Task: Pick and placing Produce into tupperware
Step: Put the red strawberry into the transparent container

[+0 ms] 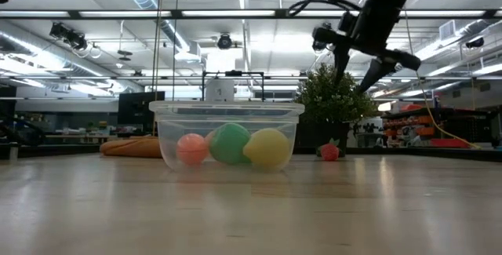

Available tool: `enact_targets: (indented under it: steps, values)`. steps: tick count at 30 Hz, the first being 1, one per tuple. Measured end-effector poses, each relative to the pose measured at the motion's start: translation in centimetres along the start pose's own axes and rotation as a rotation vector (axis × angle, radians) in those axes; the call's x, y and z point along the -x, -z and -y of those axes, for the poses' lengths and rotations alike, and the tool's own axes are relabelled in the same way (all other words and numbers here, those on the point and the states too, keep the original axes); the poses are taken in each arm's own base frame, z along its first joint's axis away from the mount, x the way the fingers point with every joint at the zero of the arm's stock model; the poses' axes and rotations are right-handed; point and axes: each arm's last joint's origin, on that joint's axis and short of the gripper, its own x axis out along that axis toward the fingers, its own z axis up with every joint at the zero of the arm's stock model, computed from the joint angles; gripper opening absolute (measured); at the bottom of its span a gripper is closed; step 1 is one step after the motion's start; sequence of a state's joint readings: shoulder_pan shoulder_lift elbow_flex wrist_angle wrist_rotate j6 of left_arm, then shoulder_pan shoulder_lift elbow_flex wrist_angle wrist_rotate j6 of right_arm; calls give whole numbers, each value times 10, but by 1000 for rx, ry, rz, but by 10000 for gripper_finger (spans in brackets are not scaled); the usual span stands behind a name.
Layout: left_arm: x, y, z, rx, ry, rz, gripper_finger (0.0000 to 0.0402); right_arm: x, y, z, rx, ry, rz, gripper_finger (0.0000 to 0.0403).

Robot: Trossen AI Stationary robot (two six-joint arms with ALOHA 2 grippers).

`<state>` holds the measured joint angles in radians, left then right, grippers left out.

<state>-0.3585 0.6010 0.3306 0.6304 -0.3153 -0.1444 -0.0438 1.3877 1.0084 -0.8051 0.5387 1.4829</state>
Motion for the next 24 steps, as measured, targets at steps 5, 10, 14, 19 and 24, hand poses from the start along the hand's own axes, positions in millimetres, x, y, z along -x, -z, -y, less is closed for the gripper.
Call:
enact_targets:
  steps: [5,10,14,19,24]
  values:
    - [0,-1,-3,30,-59,12,142,-16,12,-6,68,20,-88,181]
    - [0,-1,-3,46,-65,14,152,-31,17,-12,106,30,-100,192]
    - [0,-1,-3,77,-83,18,158,-42,19,-18,132,4,-136,223]
    - [0,-1,-3,85,-84,19,153,-53,21,-17,129,39,-152,263]
    - [0,-1,-3,123,-84,20,144,-63,22,-17,120,66,-172,279]
